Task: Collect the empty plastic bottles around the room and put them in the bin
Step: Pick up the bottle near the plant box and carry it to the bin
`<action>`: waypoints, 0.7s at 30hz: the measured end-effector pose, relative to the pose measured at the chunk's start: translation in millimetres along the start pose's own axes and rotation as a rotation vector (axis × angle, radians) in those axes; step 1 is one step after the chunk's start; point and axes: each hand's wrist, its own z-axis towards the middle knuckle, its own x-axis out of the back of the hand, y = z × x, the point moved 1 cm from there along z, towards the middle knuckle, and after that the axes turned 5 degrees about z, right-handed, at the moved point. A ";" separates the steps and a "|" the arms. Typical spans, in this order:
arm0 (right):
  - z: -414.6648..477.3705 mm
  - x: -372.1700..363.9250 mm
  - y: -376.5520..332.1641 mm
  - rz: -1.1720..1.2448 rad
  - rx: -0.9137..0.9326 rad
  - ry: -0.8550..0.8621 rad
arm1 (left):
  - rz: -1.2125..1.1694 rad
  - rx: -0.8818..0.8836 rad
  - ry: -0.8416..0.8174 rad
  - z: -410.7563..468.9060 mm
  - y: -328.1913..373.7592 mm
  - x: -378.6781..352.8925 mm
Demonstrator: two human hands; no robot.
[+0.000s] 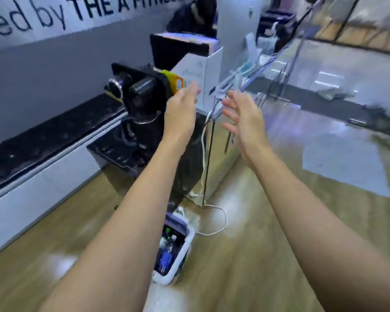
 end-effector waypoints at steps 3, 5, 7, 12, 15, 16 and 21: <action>-6.5 80.9 -63.3 -0.005 0.149 0.120 | -0.070 -0.122 -0.108 -16.7 71.5 -71.0; -17.8 138.1 -99.1 -0.021 0.236 0.183 | -0.113 -0.192 -0.204 -36.0 108.7 -121.9; -32.1 195.4 -130.7 -0.042 0.306 0.255 | -0.166 -0.242 -0.302 -58.1 138.7 -173.7; -78.9 333.4 -197.2 -0.137 0.443 0.440 | -0.266 -0.333 -0.476 -121.6 201.3 -301.8; -108.3 402.1 -224.0 -0.193 0.473 0.539 | -0.304 -0.360 -0.581 -159.6 226.3 -363.8; -118.4 424.9 -231.7 -0.213 0.478 0.577 | -0.309 -0.368 -0.622 -172.8 233.7 -385.6; -152.8 527.0 -254.9 -0.261 0.514 0.744 | -0.321 -0.406 -0.800 -232.0 267.7 -490.0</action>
